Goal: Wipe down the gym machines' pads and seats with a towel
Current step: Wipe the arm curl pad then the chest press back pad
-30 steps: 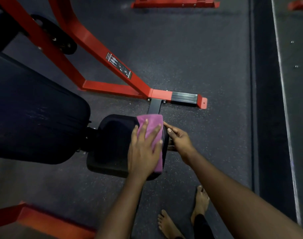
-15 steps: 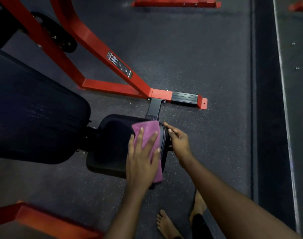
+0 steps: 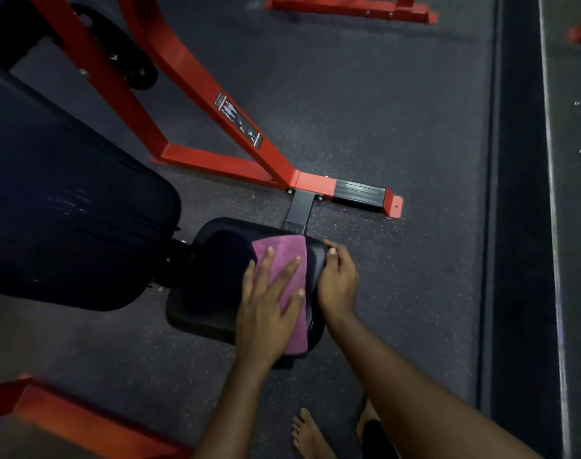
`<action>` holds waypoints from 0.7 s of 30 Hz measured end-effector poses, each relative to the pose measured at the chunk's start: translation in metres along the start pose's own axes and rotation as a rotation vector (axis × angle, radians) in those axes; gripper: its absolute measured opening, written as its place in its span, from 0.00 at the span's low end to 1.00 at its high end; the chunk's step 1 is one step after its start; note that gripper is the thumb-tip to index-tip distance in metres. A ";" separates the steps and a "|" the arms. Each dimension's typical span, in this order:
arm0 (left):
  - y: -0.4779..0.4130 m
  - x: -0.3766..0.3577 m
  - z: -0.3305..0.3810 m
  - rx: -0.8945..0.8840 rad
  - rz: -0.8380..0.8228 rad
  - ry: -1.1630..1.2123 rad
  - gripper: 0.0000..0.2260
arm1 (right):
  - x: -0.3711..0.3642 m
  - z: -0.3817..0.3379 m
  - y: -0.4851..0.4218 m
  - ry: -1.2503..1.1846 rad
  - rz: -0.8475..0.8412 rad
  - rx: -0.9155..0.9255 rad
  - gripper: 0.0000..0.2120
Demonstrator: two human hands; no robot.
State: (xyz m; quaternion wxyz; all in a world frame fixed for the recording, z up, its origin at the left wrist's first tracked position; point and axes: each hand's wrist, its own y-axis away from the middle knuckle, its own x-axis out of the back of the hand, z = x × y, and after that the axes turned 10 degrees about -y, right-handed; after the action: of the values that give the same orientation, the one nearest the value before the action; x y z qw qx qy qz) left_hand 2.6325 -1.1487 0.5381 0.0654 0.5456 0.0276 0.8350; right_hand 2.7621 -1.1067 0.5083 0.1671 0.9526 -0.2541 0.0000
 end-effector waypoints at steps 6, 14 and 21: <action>-0.056 0.000 -0.018 0.066 -0.055 0.032 0.23 | -0.017 -0.007 -0.005 0.194 0.062 -0.019 0.16; -0.049 0.001 -0.014 0.066 0.000 0.026 0.24 | -0.019 -0.006 -0.003 0.321 0.040 0.085 0.17; -0.083 -0.001 -0.022 0.111 -0.071 -0.003 0.21 | -0.018 -0.008 -0.002 0.342 0.045 0.136 0.18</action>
State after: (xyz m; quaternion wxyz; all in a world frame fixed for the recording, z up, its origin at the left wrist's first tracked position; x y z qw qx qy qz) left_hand 2.6197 -1.0660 0.5187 0.0647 0.5485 0.0930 0.8284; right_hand 2.7478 -1.0937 0.5133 0.1428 0.9419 -0.2428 0.1830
